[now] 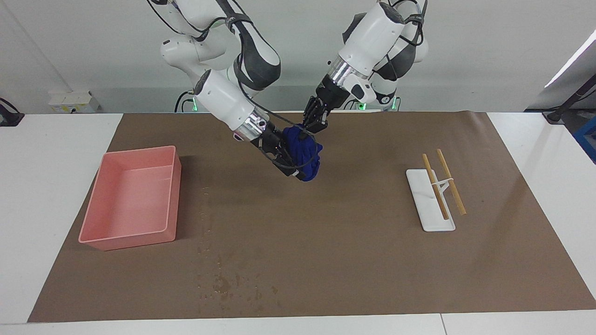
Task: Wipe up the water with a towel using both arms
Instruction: 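Grasp the towel with the right gripper while the left gripper releases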
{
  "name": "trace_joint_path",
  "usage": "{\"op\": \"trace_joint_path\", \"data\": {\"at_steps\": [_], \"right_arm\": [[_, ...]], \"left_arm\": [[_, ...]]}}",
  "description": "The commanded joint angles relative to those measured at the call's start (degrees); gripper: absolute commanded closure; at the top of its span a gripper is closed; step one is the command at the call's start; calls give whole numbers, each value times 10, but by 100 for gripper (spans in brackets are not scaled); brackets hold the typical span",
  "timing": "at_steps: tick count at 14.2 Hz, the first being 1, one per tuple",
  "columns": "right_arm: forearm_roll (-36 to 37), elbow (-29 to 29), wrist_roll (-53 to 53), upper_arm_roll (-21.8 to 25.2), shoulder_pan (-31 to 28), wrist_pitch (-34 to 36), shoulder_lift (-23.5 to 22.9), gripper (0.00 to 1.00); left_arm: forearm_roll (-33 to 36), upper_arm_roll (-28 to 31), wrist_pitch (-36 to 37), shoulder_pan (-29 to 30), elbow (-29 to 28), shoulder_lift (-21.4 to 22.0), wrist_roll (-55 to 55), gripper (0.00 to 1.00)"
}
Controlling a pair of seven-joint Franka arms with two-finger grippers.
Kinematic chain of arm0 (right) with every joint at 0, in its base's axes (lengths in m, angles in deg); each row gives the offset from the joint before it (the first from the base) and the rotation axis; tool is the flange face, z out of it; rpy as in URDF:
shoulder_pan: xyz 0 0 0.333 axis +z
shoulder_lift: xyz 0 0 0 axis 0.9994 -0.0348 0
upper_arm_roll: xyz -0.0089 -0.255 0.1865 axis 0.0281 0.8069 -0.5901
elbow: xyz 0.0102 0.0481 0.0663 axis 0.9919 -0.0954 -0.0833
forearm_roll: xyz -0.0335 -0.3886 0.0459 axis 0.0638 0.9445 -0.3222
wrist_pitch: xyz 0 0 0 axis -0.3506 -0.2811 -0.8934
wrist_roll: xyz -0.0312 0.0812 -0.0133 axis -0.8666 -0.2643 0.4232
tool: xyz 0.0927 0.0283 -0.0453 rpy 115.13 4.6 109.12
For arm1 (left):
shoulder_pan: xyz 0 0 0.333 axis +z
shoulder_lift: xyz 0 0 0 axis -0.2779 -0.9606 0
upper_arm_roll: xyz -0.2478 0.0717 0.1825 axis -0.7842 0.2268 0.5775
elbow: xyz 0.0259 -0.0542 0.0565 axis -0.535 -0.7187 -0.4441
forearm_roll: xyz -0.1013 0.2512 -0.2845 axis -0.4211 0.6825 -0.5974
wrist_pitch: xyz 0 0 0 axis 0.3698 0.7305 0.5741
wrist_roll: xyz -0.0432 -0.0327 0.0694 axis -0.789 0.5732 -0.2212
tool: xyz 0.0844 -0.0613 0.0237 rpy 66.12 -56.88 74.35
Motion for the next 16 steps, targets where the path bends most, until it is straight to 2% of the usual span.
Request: {"op": "trace_joint_path", "data": {"at_steps": [1, 3, 5, 9, 11, 13, 16], "right_arm": [[-13, 4, -16, 1, 4, 19, 5, 0], [-13, 6, -15, 3, -7, 92, 9, 0], [-13, 7, -13, 5, -37, 161, 14, 0], [-12, 12, -10, 5, -40, 176, 15, 3], [-12, 14, 19, 5, -39, 178, 14, 60], [-12, 14, 40, 5, -36, 172, 14, 100], [-3, 15, 60, 6, -35, 170, 13, 100]], "left_arm": [[-11, 7, -69, -11, -55, 31, 9, 100], [-11, 7, -112, -5, -63, 30, 9, 100], [-11, 7, -118, -3, -63, 30, 7, 100], [-11, 7, -118, -11, -77, 36, 7, 100], [-11, 7, -115, -12, -78, 37, 7, 100], [-11, 7, -119, -11, -78, 36, 8, 100], [-12, 6, -125, -12, -78, 36, 9, 100]]}}
